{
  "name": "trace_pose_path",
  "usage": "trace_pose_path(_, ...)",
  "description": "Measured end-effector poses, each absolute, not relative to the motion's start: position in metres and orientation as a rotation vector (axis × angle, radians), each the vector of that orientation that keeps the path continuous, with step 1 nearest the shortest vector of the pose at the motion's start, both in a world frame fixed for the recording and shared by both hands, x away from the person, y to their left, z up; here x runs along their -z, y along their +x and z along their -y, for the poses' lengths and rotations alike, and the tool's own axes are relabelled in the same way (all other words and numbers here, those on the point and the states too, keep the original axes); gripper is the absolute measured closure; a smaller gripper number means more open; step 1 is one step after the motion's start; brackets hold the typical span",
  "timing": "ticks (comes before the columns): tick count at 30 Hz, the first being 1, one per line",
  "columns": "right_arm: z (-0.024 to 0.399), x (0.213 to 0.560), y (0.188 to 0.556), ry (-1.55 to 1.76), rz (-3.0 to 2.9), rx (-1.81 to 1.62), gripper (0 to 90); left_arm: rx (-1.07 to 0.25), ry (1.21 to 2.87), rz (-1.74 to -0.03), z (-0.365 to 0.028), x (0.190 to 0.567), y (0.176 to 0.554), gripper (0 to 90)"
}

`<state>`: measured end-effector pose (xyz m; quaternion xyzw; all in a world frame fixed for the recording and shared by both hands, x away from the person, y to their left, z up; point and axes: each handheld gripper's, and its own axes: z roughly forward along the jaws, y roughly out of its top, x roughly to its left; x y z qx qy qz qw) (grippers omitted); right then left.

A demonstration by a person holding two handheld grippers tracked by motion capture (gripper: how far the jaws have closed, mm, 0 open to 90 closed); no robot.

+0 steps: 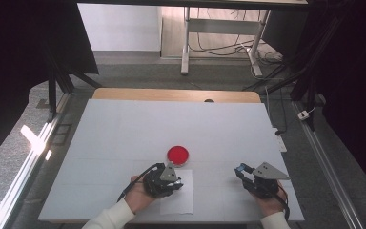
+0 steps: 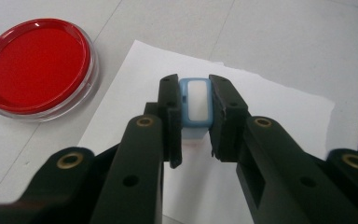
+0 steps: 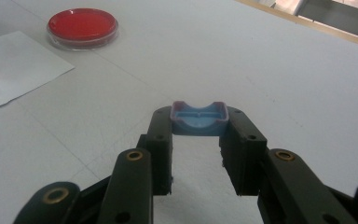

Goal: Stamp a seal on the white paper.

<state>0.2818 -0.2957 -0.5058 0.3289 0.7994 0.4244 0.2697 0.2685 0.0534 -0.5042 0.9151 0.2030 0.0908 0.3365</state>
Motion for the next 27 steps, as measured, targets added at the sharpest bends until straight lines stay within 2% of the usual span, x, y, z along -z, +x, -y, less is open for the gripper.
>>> trace_pose_path(3,0.296,0.506,0.282,0.888,-2.154,-1.151,65.2,-0.208,2.356,-0.537,-0.058,0.499,0.27,75.9)
trace_pose_path(12,0.296,0.507,0.283,0.891,-2.154,-1.15,65.2,-0.265,2.249,-0.531,-0.066,0.475,0.266,75.7)
trace_pose_path(27,0.296,0.507,0.283,0.891,-2.157,-1.135,65.1,-0.234,2.12,-0.602,-0.084,0.454,0.273,75.5)
